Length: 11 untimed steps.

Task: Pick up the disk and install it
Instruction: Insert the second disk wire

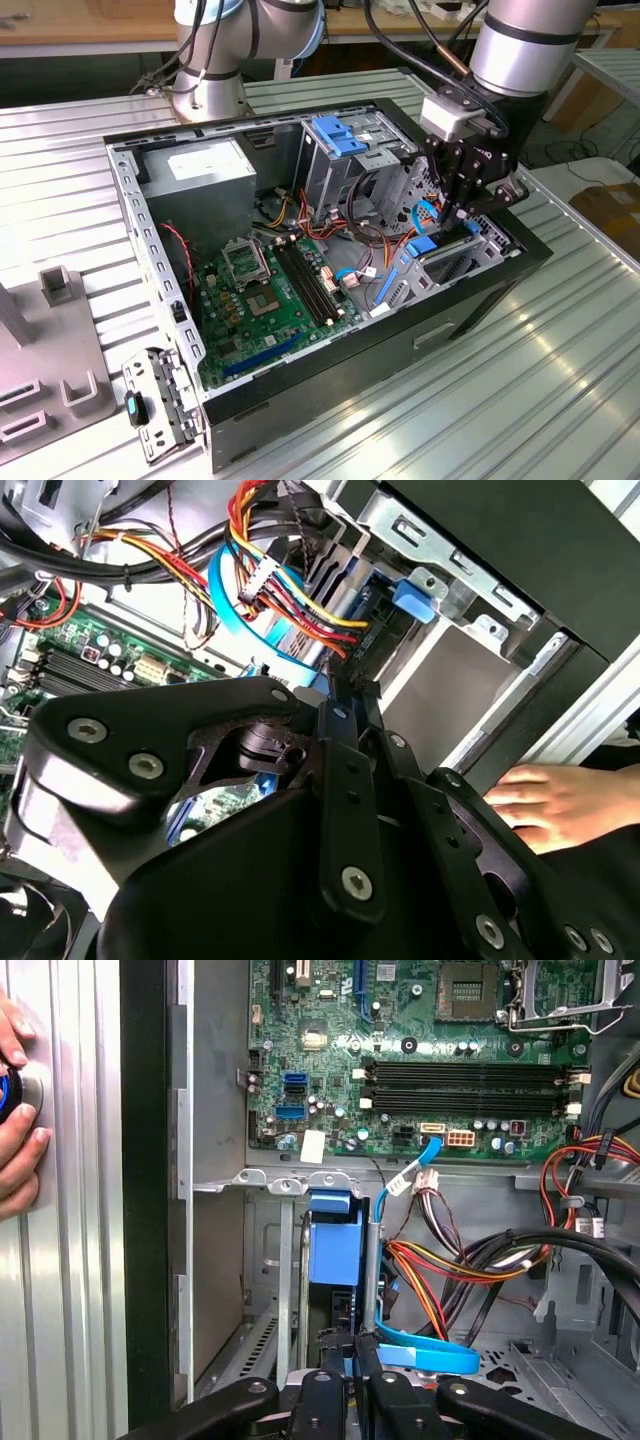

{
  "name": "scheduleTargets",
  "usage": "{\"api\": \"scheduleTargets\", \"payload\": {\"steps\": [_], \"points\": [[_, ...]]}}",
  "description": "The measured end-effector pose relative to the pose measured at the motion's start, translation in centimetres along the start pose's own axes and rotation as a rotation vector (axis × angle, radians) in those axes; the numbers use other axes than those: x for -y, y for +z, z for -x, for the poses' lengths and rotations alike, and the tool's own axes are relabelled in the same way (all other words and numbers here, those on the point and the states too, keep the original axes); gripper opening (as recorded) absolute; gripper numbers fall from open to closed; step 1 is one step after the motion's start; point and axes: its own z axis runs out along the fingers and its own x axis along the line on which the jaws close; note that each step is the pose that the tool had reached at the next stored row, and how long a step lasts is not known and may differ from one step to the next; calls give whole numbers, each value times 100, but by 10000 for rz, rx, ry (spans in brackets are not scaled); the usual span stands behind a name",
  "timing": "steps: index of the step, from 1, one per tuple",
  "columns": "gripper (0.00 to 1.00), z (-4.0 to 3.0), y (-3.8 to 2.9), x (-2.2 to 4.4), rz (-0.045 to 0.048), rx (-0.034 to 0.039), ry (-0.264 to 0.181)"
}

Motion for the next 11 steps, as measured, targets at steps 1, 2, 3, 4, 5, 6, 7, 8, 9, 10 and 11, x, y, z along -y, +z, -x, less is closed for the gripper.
{"api": "scheduleTargets", "payload": {"steps": [1,2,3,4,5,6,7,8,9,10,11], "points": [[16,0,1,-1,-9,24,4],[16,0,2,-1,-15,67,9],[16,1,3,-1,-15,76,10],[16,-2,4,-2,-16,113,14],[16,-2,4,-3,-18,173,21],[16,-3,4,-2,-20,242,28],[16,-6,5,-2,-23,349,38],[16,-14,7,-2,-25,446,47],[16,-24,8,-3,-29,563,58],[16,-33,9,-3,-32,658,68],[16,-59,13,-4,-38,858,88]]}}
